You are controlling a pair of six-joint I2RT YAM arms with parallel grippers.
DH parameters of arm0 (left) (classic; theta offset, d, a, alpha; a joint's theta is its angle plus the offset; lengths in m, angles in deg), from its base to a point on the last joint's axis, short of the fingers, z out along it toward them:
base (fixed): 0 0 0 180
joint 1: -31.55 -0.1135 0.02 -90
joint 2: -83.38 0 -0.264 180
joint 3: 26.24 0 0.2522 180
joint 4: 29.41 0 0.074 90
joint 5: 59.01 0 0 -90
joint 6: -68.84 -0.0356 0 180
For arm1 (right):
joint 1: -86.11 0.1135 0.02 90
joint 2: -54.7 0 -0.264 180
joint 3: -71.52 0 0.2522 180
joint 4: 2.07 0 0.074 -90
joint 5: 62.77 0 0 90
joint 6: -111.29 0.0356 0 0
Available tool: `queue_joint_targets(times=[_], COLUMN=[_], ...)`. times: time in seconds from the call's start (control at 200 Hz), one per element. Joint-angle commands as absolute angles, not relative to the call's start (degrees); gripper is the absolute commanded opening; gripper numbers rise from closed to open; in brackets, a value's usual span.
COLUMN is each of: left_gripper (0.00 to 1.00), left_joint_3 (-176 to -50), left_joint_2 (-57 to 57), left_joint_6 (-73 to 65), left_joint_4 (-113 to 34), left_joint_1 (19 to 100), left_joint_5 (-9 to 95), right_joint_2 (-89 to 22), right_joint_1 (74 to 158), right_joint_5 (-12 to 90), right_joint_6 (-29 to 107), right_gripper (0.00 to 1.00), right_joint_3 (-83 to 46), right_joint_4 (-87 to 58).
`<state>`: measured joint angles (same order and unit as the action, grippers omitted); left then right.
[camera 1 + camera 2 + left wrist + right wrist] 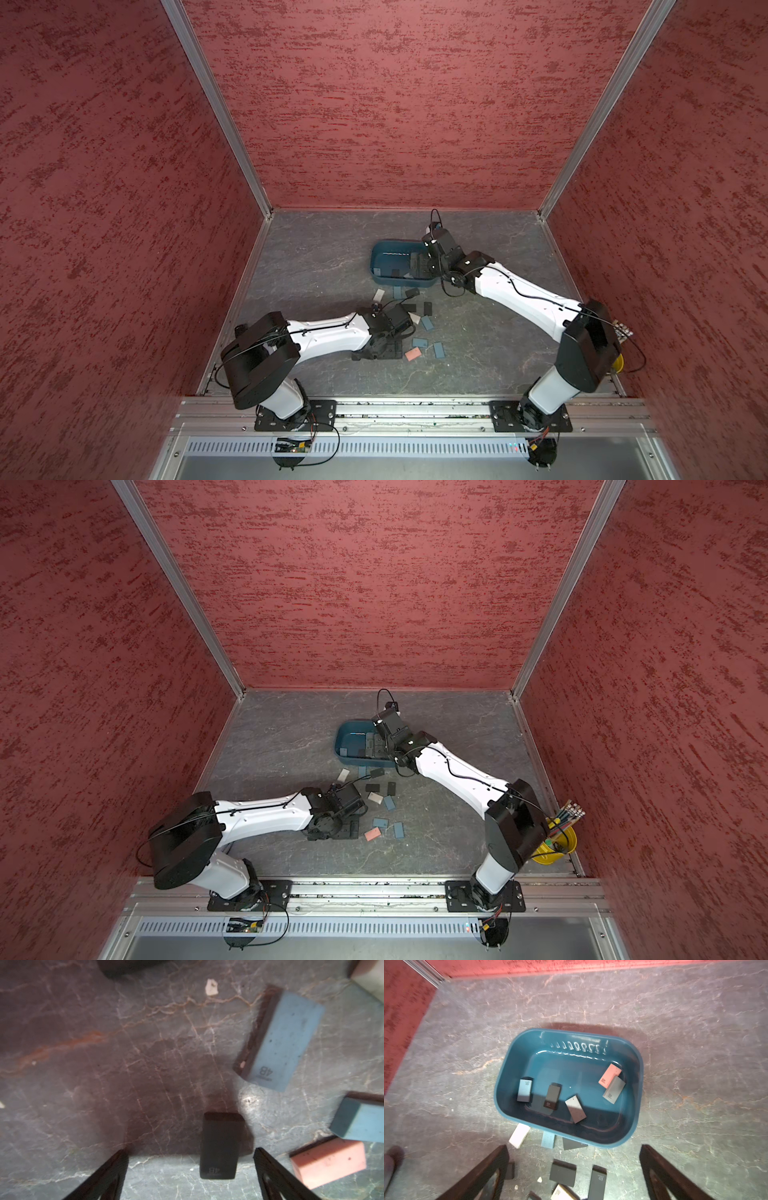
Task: Put the eraser in the storage box
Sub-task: Place the eraser in the storage box, then pick up the eraser from the center of the board.
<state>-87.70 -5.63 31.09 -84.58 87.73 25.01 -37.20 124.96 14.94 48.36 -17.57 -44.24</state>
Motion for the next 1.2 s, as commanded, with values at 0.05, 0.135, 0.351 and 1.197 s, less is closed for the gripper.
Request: queue_joint_targets(times=[0.05, 0.135, 0.351, 1.197], left_gripper=[0.89, 0.82, 0.61, 0.28], left_joint_3=[-89.6, -89.8, -90.3, -90.4], left_joint_2=[-6.8, -7.5, -8.7, -7.9], left_joint_6=[31.7, 31.9, 32.4, 32.1], left_joint_4=[-83.9, -84.4, -84.3, -86.5], left_joint_1=[88.7, 88.9, 89.7, 89.8], left_joint_5=[24.9, 24.4, 24.7, 22.7], right_joint_2=[-33.2, -31.6, -29.2, -20.8], right_joint_1=[124.7, 124.7, 124.8, 124.9], right_joint_5=[13.6, 14.2, 14.3, 14.9], right_joint_6=[50.1, 50.7, 51.2, 53.8], right_gripper=[0.99, 0.99, 0.99, 0.99], right_joint_3=[-14.1, -12.8, -10.6, 4.2], right_joint_4=[-42.6, -42.2, -42.1, -42.3])
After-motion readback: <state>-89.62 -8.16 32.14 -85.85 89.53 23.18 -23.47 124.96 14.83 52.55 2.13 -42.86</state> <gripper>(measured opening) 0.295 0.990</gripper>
